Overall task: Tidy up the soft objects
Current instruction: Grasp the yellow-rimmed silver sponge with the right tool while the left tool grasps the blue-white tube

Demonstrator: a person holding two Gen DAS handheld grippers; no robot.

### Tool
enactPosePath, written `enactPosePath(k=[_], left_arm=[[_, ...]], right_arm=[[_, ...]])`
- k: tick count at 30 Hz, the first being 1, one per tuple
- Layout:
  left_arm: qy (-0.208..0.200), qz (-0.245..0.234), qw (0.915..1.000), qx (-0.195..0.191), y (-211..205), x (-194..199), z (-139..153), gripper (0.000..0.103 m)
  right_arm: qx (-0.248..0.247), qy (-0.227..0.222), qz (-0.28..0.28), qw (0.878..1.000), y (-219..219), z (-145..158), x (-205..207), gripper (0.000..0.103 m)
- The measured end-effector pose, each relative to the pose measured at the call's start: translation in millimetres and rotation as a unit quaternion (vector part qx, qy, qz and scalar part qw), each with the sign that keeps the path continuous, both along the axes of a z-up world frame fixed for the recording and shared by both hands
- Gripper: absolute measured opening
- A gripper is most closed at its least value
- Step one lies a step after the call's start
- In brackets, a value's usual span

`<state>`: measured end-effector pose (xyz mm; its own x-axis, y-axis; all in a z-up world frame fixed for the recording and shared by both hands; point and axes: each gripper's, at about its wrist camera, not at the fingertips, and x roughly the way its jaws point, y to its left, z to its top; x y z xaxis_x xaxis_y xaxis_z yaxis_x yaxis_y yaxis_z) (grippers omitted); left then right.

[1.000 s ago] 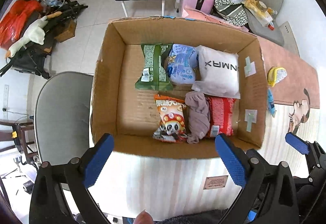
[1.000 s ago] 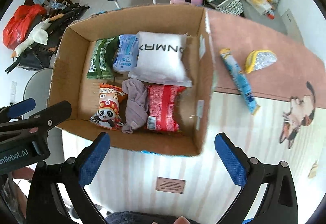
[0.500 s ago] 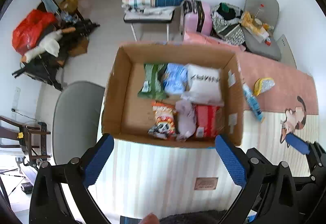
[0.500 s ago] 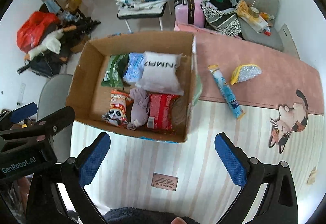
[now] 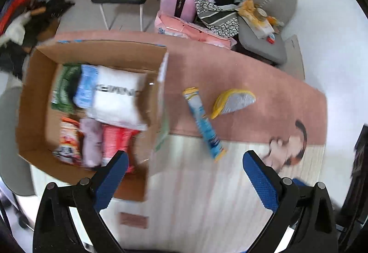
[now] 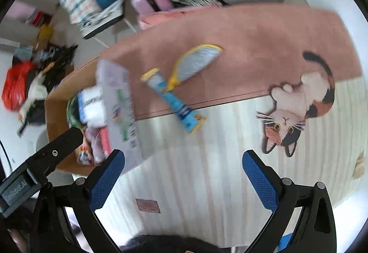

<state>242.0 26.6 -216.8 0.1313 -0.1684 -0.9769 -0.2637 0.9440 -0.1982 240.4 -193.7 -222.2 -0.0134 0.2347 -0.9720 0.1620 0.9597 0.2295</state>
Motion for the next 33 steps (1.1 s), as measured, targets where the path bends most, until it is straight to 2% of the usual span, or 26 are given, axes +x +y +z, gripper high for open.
enactPosePath(k=[2,6,10,15,18,20,21,22,23,25,28,31,33], left_arm=[[0.003,0.015,0.9998,0.012,-7,13,-9,0.102],[0.013,0.038,0.9970,0.066,-13,37,-28,0.102],[0.018,0.056,0.9918,0.114,-7,53,-42,0.102],[0.033,0.056,0.9850,0.160,-2,68,-57,0.102],[0.034,0.042,0.9813,0.185,-4,74,-60,0.102],[0.034,0.032,0.9797,0.195,-7,75,-61,0.102],[0.034,0.023,0.9791,0.199,-9,76,-62,0.102],[0.034,0.016,0.9789,0.201,-12,76,-62,0.102],[0.033,0.004,0.9789,0.202,-17,76,-62,0.102],[0.033,-0.012,0.9795,0.198,-25,77,-62,0.102],[0.039,-0.037,0.9832,0.175,-40,75,-66,0.102],[0.065,-0.058,0.9879,0.129,-57,73,-80,0.102],[0.089,-0.075,0.9870,0.110,-70,72,-96,0.102]], right_arm=[[0.012,0.015,-0.026,0.999,-18,-19,15,0.103],[0.049,0.039,-0.089,0.994,-39,-68,49,0.103],[0.061,0.053,-0.120,0.989,-35,-116,87,0.103],[0.043,0.075,-0.118,0.989,-11,-161,122,0.097],[0.024,0.084,-0.103,0.991,3,-178,137,0.088],[-0.010,0.097,-0.070,0.993,17,-187,142,0.078],[-0.032,0.099,-0.037,0.994,27,-189,144,0.077],[-0.052,0.093,-0.015,0.994,31,-188,146,0.062],[-0.085,0.084,0.016,0.993,37,-185,147,0.052],[-0.109,0.076,0.052,0.990,38,-180,145,0.047],[-0.123,0.064,0.069,0.988,20,-168,139,0.044],[-0.127,0.043,0.070,0.989,-5,-145,127,0.044],[-0.121,0.036,0.067,0.990,-17,-134,119,0.044]])
